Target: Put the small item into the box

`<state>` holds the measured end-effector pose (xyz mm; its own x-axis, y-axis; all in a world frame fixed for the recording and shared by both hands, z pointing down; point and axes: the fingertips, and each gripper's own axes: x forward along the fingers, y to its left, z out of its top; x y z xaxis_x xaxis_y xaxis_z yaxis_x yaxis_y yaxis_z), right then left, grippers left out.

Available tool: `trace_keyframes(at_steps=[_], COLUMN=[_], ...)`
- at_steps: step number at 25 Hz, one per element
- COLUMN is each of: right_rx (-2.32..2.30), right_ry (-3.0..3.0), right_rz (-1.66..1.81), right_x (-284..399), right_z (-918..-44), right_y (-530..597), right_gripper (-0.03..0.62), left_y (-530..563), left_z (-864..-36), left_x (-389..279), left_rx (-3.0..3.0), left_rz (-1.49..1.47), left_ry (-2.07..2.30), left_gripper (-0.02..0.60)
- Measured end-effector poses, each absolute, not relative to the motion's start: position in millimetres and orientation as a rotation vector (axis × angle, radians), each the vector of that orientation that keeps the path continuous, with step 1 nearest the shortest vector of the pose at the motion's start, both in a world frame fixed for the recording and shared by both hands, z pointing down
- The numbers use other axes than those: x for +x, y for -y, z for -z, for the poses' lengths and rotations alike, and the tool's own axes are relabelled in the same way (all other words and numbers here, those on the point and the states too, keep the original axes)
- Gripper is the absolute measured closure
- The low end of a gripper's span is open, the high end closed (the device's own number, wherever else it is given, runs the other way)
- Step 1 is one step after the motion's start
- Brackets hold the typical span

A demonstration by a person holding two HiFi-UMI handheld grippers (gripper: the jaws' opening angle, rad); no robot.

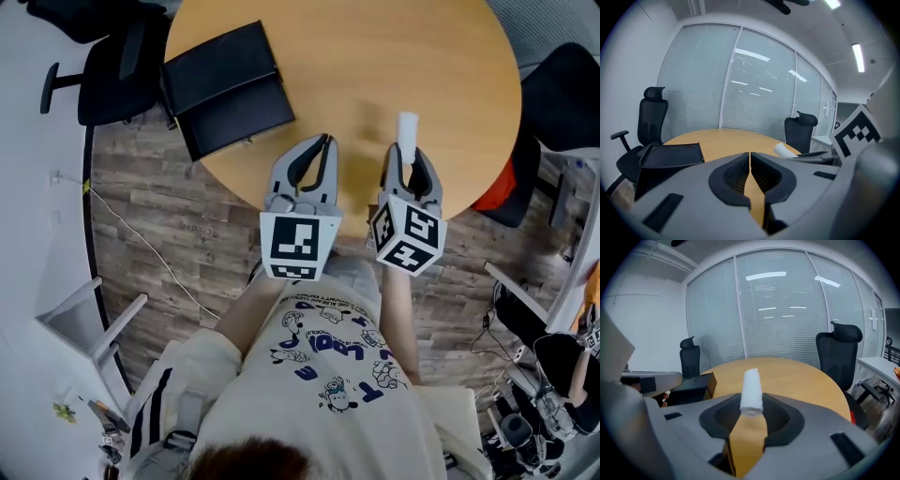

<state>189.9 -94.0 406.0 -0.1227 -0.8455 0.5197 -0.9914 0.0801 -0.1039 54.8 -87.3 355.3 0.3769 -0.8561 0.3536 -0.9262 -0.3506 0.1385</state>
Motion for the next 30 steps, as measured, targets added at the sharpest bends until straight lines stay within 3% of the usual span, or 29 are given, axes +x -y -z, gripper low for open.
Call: trace_keyframes(at_steps=[30], right_rx=[1.418], right_ry=[2.382], right_rz=[-0.505], right_x=[44.4], right_z=[-369.9], right_y=[89.8], right_gripper=[0.442], left_y=[15.9], left_z=[-312.9], left_x=[-90.5], left_rx=[1.939], left_rz=[-0.170], left_ry=[2.130], left_gripper=[0.558])
